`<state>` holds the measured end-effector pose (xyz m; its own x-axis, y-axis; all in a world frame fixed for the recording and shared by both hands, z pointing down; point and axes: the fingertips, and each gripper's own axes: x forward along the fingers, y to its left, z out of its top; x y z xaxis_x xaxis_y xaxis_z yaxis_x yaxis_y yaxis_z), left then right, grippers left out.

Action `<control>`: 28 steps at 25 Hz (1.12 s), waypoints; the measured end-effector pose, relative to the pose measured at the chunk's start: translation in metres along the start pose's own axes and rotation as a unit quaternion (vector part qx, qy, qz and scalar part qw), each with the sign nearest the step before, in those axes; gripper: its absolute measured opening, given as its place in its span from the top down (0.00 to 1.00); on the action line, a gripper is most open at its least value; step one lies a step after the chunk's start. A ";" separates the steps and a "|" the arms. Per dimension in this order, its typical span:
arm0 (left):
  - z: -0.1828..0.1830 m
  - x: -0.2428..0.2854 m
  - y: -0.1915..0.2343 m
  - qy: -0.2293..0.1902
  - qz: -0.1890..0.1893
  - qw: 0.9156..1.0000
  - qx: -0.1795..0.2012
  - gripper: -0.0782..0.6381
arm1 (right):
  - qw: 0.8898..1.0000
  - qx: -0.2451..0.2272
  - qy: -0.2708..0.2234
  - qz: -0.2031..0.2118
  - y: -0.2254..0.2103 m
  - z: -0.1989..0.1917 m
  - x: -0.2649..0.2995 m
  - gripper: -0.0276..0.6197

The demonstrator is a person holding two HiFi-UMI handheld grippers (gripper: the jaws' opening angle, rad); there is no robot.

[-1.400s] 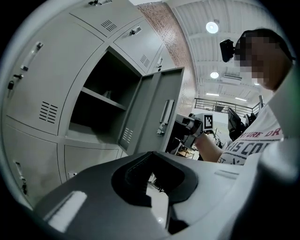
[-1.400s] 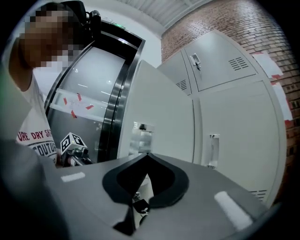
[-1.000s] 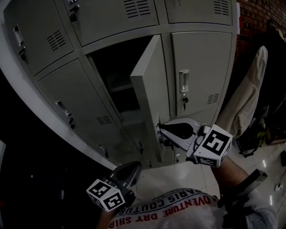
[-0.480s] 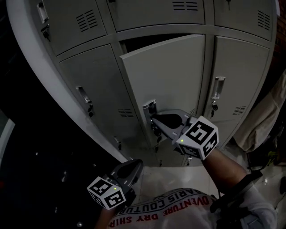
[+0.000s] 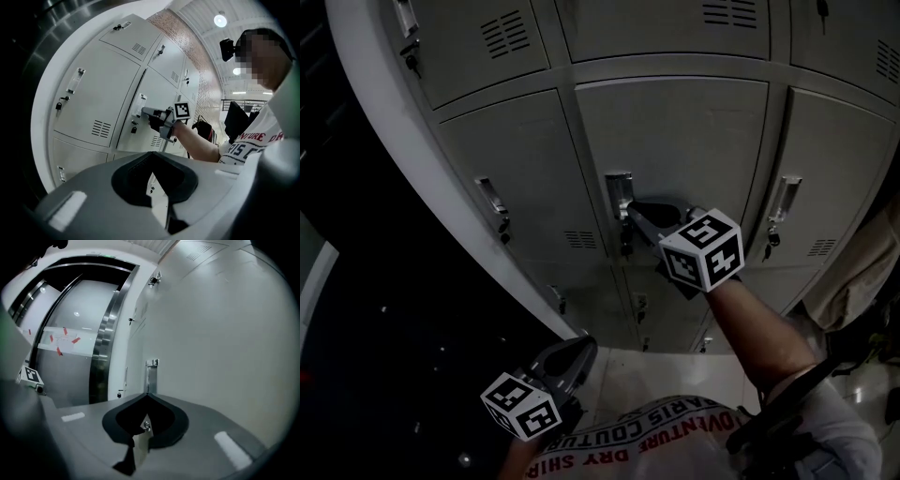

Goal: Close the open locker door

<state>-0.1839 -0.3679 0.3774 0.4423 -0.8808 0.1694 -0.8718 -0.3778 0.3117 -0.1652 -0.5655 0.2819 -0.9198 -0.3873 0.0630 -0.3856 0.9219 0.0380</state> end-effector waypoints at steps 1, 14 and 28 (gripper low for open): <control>0.001 0.001 0.001 0.001 0.000 1.000 -0.001 0.88 | 1.000 0.002 0.001 -0.005 -0.005 -0.001 0.004 0.97; -0.007 0.010 -0.001 0.014 -0.011 1.000 -0.007 0.88 | 1.000 0.014 -0.002 -0.009 -0.017 -0.002 0.014 0.97; -0.032 -0.043 -0.048 0.026 -0.063 0.998 -0.005 0.88 | 0.995 0.095 0.030 0.033 0.094 -0.062 -0.124 0.96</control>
<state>-0.1538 -0.3030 0.3852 0.5594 -0.8098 0.1770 -0.8064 -0.4821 0.3426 -0.0828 -0.4317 0.3396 -0.9395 -0.3214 0.1182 -0.3372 0.9284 -0.1561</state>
